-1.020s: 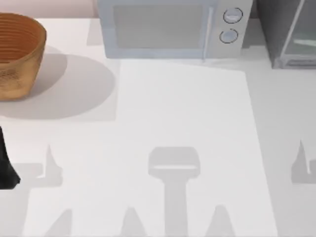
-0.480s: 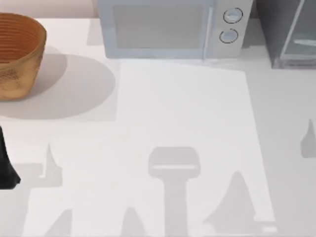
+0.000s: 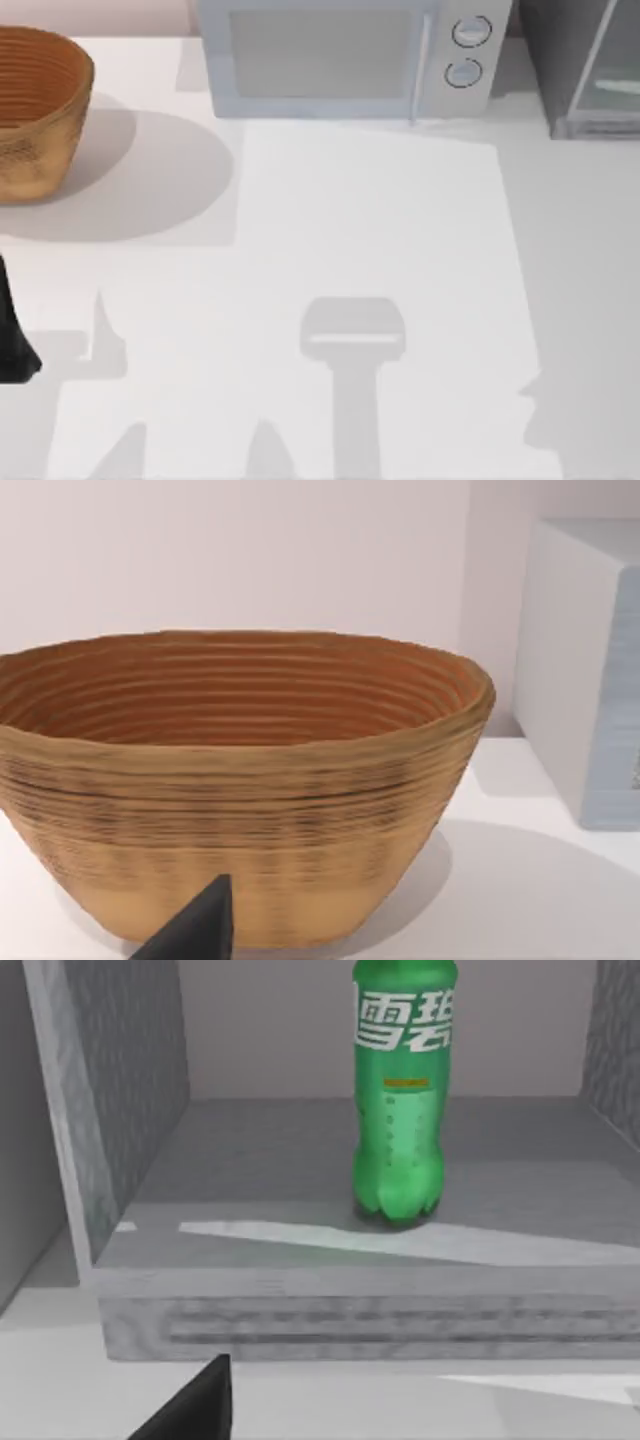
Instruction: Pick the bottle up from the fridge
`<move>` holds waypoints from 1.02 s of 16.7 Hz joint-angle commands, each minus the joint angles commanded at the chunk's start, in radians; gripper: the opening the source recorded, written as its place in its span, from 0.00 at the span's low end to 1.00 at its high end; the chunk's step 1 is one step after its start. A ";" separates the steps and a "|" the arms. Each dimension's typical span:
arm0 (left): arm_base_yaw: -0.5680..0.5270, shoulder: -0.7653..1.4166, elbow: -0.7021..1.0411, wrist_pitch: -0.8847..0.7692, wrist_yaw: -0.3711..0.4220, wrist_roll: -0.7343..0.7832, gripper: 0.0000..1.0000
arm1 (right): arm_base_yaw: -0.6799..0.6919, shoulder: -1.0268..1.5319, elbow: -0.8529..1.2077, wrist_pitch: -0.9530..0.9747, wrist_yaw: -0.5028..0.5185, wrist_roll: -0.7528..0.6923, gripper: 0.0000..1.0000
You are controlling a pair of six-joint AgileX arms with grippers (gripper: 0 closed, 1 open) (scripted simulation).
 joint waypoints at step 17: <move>0.000 0.000 0.000 0.000 0.000 0.000 1.00 | -0.008 0.324 0.197 0.145 -0.003 -0.006 1.00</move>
